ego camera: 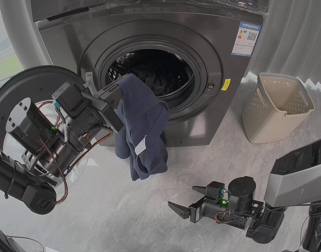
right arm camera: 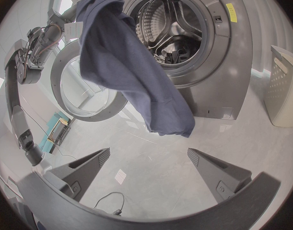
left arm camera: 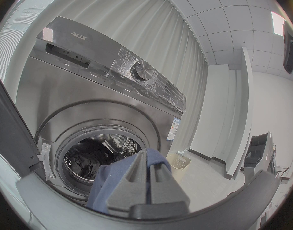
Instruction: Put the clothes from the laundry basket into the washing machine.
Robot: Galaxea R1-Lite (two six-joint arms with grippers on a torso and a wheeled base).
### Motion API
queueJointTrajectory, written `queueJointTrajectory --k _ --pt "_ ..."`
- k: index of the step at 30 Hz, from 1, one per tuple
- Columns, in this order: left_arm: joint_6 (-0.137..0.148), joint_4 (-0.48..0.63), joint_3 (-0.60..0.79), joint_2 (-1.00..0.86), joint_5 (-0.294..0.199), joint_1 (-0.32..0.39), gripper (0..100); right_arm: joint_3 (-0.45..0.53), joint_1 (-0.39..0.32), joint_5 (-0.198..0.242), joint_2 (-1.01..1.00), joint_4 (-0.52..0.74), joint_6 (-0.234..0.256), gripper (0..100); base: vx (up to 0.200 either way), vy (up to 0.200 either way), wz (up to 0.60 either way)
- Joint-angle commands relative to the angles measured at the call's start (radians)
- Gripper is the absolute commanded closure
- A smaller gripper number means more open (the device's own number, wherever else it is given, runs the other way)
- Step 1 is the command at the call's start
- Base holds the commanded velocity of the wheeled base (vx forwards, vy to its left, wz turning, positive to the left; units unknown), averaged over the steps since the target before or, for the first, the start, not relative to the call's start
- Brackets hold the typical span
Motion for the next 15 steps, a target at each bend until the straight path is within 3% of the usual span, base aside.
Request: queueJointTrajectory --k 1,4,10,15 --pt "0.001 -0.001 0.000 -0.004 0.000 -0.007 100 -0.025 0.019 0.001 -0.030 0.000 0.000 0 0.000 0.000 0.00" --pt "0.001 -0.001 0.000 -0.011 0.000 -0.008 100 -0.065 0.031 0.001 -0.035 0.000 0.000 0 0.000 0.000 0.00" --pt "0.003 -0.001 0.003 -0.016 -0.001 -0.010 100 -0.290 0.043 -0.002 -0.019 0.001 -0.012 0 0.000 0.000 0.00" --pt "0.003 -0.001 0.010 -0.045 -0.003 -0.020 100 -0.425 0.013 -0.002 0.040 0.004 -0.017 0 0.000 0.000 0.00"
